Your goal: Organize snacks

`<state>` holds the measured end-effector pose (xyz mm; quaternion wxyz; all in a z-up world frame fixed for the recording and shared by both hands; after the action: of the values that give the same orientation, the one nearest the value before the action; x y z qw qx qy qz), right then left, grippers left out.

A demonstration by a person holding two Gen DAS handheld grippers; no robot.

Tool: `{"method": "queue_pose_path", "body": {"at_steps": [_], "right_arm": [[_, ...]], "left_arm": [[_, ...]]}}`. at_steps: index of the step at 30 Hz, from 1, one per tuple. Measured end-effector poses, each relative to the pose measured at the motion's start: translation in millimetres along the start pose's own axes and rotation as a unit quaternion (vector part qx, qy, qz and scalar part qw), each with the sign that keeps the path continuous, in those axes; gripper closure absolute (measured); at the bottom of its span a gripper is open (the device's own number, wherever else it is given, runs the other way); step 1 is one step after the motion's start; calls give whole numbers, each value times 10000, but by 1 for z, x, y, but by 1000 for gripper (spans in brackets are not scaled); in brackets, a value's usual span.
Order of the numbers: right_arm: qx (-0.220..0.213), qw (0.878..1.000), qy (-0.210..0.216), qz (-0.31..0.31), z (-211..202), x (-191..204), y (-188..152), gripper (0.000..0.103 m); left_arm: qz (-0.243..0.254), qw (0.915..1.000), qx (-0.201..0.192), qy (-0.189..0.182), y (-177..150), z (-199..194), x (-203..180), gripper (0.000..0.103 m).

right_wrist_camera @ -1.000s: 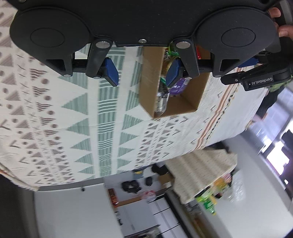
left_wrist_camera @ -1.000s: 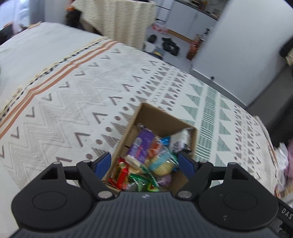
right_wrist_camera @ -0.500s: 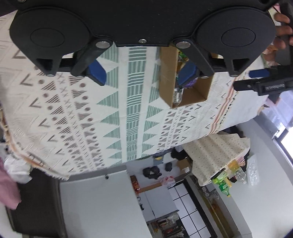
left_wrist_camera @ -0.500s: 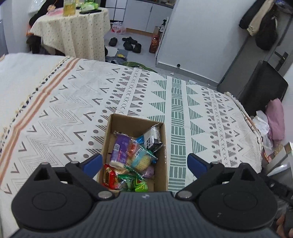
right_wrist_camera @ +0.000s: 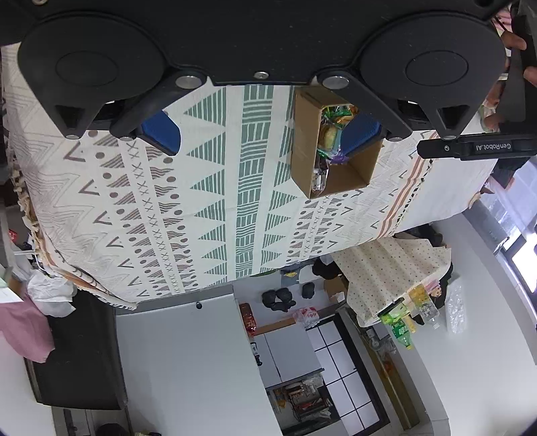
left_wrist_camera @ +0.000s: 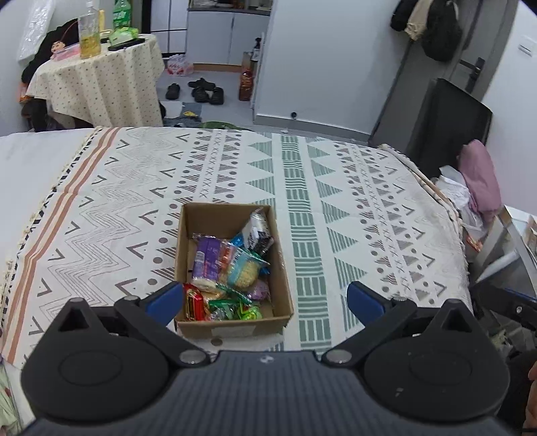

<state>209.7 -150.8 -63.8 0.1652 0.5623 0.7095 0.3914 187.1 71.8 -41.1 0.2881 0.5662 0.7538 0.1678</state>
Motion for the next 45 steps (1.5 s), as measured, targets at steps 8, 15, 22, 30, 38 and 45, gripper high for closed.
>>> {"method": "queue_pose_path", "body": {"at_steps": [8,15,22,30,38,45], "right_arm": [[-189,9997,-89,119,-32,14,-11,0],[-258,9995,-144,-93,-47,27,-20,0],[-337,9985,-246,-354,-57,34,-30,0],[-256,9984,-146,-487,-61,39,-41,0],[-269,9982,-63,-535,-65,43,-43,0],[-324,9981,-13,-529,-71,45,-43,0]], "left_arm": [[329,9992,-203,133,-15,-22,-4,0],[277,9991,-263,156,-28,-39,4,0],[235,9983,-447,274,-36,-58,8,0],[207,9975,-571,373,-47,-70,8,0],[156,9969,-670,383,-51,-80,10,0],[139,9971,-653,376,-55,-85,12,0]]}}
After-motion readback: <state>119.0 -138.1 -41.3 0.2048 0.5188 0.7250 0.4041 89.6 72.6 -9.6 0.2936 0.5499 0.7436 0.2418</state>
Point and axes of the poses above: each gripper's, at about its wrist camera, not at the fingertips, and z roughly the way its jaws point, x to its left, y to its top, the point moved 9 cm from there along z, roughly the way its jaws point, and after that the axes turned 9 degrees about -z, right-handed, at the moved point
